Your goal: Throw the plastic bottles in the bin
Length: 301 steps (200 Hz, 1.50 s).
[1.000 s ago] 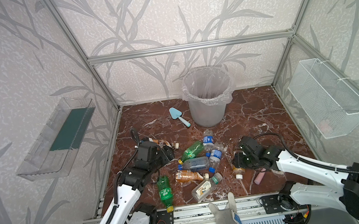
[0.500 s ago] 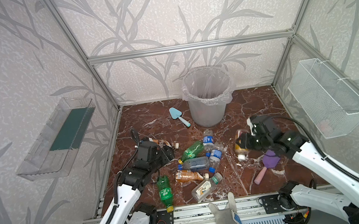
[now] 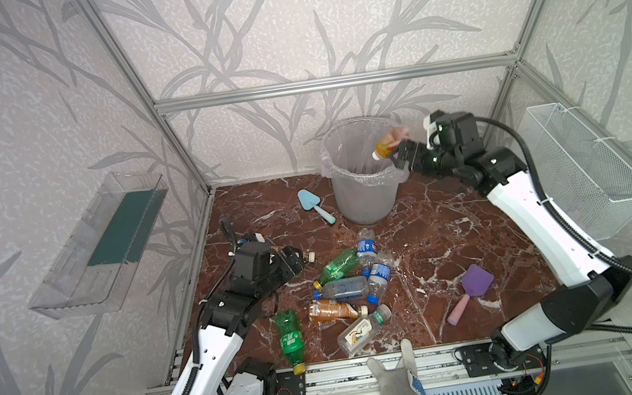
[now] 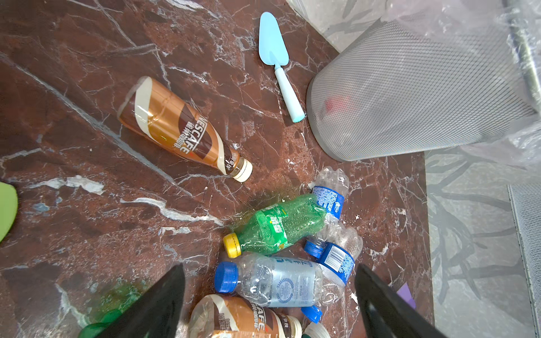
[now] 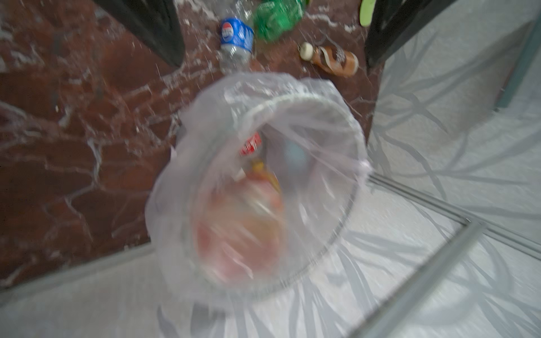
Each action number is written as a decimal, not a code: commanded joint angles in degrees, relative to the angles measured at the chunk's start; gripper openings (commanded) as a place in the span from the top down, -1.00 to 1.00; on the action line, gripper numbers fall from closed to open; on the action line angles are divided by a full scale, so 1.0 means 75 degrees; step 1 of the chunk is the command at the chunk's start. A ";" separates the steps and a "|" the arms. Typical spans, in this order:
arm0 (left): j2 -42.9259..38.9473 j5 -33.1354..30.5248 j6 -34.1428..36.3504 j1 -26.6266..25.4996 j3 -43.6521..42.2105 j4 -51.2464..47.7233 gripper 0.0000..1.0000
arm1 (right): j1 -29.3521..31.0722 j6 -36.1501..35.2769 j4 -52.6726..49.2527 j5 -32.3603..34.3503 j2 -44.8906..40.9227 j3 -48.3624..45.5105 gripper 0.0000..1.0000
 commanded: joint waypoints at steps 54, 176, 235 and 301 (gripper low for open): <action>-0.0037 -0.0055 -0.0233 0.0172 -0.0634 0.0041 -0.79 | 0.0049 -0.0065 0.0143 -0.0571 -0.3139 -0.4561 -0.80; 0.0317 -0.0996 -0.0917 0.0196 -0.0659 -0.1437 -0.79 | 0.1223 0.1007 0.1273 -0.0676 -0.3673 -0.7214 -0.74; 0.0242 -0.0254 -0.1076 0.0184 -0.1397 -0.1503 -0.81 | 0.1260 0.1112 0.1508 -0.0629 -0.3555 -0.7405 -0.74; 0.0313 0.0372 -0.1394 0.0013 -0.1847 -0.1980 -0.73 | 0.1263 0.1149 0.1695 -0.0683 -0.3414 -0.7467 -0.74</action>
